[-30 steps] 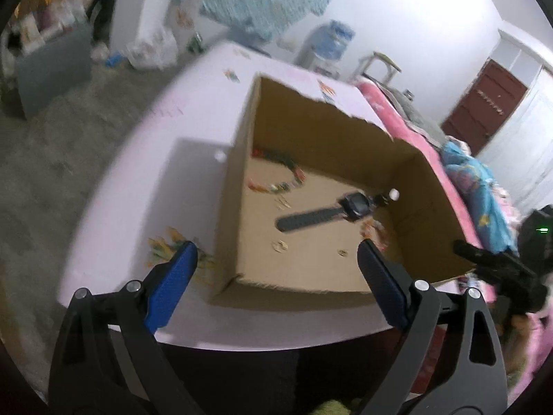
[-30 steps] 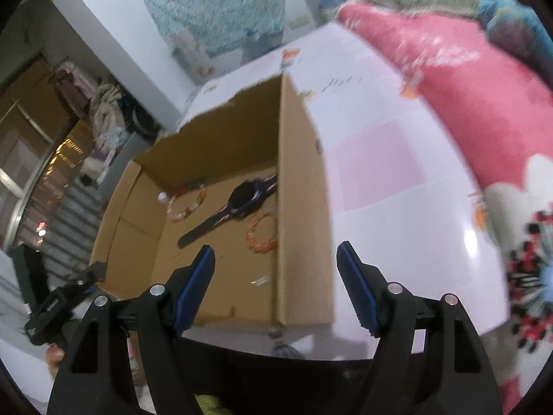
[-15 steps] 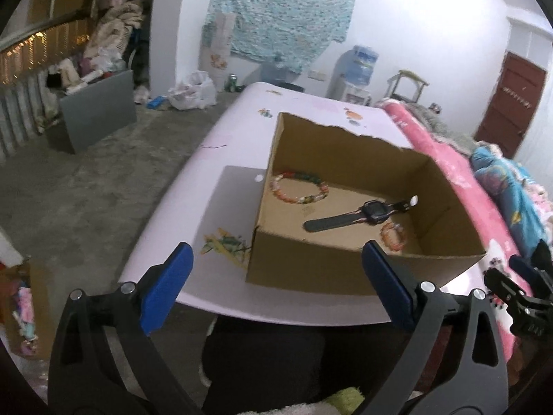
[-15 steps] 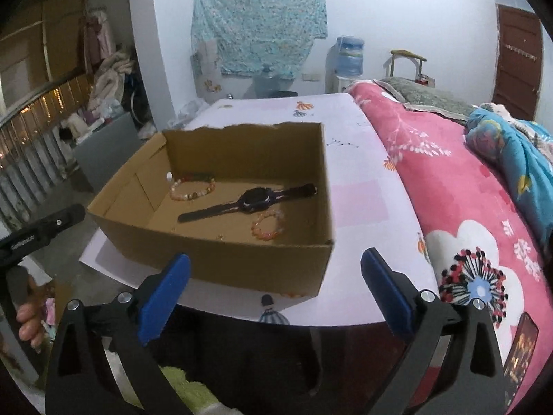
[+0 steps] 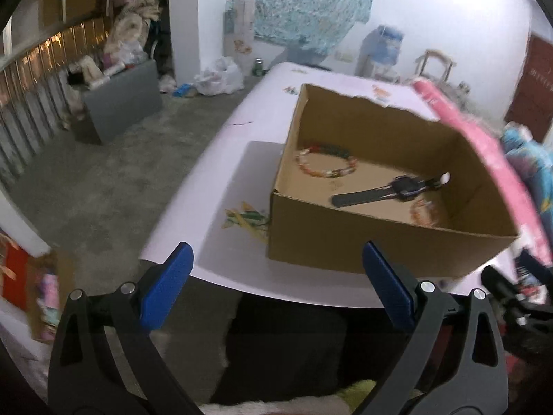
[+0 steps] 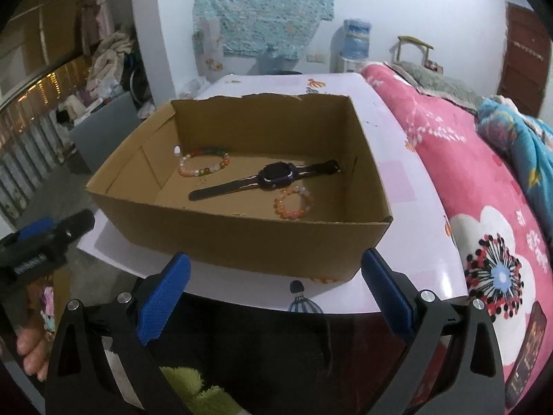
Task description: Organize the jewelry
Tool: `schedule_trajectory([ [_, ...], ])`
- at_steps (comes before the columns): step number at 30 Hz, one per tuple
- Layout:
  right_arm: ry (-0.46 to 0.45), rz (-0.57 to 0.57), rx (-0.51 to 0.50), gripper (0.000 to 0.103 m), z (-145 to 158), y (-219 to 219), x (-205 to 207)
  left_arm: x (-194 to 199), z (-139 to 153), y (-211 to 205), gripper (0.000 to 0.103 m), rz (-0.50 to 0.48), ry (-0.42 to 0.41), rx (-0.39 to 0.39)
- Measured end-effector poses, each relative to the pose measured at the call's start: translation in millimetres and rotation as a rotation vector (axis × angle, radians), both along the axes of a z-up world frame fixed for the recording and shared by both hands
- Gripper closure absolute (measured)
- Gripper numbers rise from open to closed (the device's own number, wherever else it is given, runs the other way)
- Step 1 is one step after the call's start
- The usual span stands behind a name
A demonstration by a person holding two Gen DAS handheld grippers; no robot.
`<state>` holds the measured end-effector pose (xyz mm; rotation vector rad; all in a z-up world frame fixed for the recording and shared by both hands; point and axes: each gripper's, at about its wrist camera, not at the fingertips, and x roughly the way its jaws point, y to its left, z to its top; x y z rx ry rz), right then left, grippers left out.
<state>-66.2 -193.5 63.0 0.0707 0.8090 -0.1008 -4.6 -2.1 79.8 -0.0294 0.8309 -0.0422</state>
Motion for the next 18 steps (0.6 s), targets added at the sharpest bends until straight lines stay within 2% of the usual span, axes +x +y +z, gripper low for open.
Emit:
schedule_trajectory([
  [4, 0.057, -0.024, 0.036, 0.007, -6, -6, 10, 6, -3, -9, 0.009, -0.005, 0.04, 0.026],
  [18, 0.083, -0.034, 0.049, 0.007, -9, -13, 27, 14, -6, -34, 0.008, -0.027, 0.072, 0.098],
])
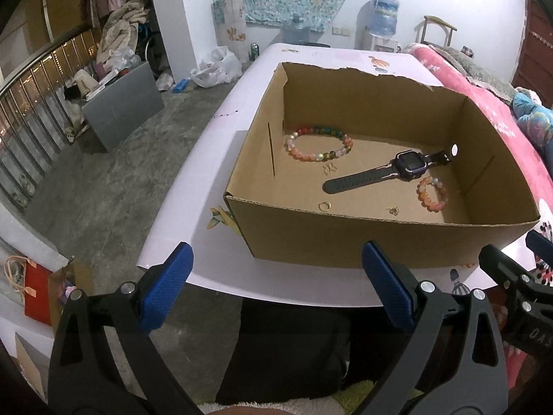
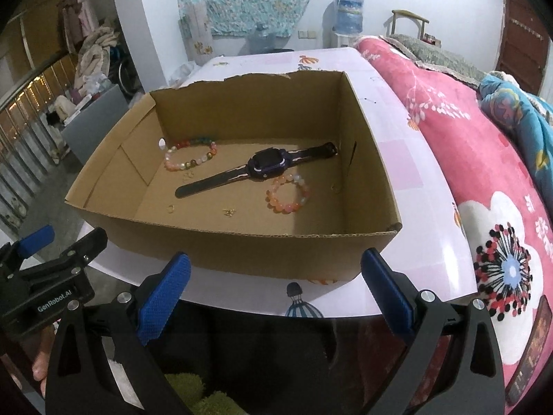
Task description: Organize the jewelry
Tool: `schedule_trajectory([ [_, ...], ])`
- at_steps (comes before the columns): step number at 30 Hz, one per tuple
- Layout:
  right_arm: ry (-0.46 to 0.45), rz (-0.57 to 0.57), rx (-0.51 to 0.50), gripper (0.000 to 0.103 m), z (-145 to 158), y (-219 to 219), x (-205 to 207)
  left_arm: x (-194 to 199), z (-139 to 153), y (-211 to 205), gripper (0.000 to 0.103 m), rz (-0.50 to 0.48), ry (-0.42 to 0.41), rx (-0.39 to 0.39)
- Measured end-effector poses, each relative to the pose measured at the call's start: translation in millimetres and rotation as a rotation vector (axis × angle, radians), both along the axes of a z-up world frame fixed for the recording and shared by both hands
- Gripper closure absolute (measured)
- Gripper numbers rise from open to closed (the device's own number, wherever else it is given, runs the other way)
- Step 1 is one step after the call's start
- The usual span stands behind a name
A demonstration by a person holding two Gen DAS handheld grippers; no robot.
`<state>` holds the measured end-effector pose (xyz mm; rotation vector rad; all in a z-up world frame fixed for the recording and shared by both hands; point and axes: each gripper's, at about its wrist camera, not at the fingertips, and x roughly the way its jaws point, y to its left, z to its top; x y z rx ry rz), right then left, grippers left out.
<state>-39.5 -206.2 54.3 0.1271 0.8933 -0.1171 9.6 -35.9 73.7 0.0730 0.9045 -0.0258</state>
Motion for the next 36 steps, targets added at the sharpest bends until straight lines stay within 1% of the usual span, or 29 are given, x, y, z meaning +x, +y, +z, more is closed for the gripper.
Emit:
schedule_trajectory([
  [5, 0.016, -0.007, 0.01, 0.007, -4, -4, 1, 3, -3, 0, 0.008, 0.003, 0.017, -0.006],
  [12, 0.024, -0.019, 0.018, 0.007, -5, -8, 3, 2, -7, -6, 0.008, -0.009, 0.032, 0.01],
  [36, 0.022, -0.032, 0.029, 0.007, -4, -14, 0, -4, -8, -12, 0.008, -0.025, 0.054, 0.008],
])
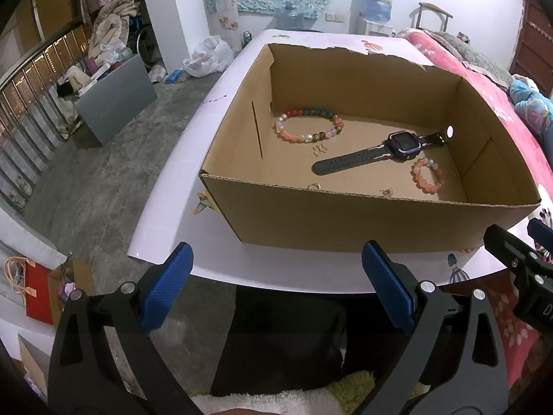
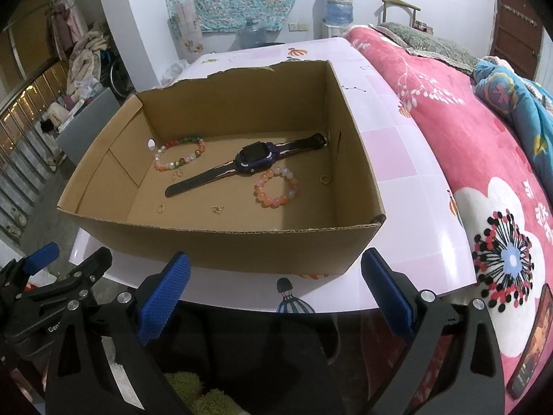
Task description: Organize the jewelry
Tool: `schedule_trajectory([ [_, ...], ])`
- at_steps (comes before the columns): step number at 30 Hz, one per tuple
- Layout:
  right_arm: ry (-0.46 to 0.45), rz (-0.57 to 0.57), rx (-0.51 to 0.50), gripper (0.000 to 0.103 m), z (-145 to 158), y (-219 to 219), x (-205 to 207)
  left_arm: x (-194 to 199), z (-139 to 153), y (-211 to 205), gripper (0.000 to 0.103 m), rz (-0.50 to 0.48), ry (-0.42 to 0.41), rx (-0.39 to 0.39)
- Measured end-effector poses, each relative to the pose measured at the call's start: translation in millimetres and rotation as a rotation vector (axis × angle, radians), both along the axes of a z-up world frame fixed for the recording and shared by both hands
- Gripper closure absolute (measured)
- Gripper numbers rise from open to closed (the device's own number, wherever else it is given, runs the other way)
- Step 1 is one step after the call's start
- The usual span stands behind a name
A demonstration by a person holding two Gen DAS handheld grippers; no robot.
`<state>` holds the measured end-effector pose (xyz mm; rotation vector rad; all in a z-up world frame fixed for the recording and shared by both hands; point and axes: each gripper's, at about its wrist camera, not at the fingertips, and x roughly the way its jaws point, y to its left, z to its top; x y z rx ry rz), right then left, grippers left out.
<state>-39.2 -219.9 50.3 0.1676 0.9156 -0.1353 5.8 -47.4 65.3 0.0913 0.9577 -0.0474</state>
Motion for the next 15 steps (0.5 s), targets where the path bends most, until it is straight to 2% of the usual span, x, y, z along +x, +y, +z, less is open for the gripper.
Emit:
schedule_trajectory([
  [15, 0.002, -0.004, 0.004, 0.007, -0.7, -1.4, 0.0, -0.2, -1.1, -0.8, 0.008, -0.004, 0.005, 0.003],
])
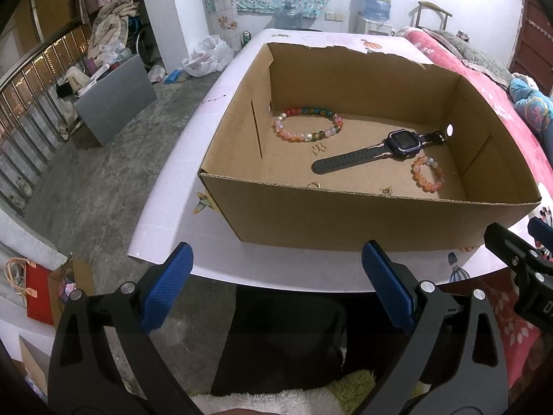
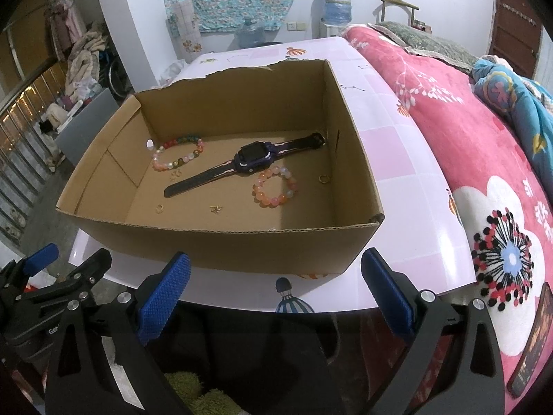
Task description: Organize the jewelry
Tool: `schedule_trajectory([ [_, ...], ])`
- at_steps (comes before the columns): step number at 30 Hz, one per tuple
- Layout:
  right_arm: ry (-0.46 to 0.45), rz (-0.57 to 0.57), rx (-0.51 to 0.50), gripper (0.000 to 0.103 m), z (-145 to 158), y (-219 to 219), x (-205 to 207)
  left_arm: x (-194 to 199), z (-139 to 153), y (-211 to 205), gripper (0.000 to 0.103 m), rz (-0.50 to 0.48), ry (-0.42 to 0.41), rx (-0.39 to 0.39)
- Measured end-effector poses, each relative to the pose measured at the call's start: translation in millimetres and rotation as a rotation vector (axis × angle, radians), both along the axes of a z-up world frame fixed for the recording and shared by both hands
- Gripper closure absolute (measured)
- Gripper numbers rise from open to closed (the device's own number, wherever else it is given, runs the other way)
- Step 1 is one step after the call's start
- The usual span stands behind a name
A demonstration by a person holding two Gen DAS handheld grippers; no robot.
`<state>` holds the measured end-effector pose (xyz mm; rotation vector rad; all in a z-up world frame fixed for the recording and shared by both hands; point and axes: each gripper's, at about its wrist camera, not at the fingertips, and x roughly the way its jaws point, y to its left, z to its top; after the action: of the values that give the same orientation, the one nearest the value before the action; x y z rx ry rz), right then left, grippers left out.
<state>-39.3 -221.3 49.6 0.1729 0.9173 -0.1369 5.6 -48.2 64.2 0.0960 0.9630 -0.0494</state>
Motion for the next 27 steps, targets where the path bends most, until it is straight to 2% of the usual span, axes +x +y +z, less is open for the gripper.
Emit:
schedule_trajectory([
  [27, -0.002, -0.002, 0.008, 0.007, 2.4, -0.9, -1.8, -0.7, -0.1, 0.8, 0.008, -0.002, -0.001, 0.004],
])
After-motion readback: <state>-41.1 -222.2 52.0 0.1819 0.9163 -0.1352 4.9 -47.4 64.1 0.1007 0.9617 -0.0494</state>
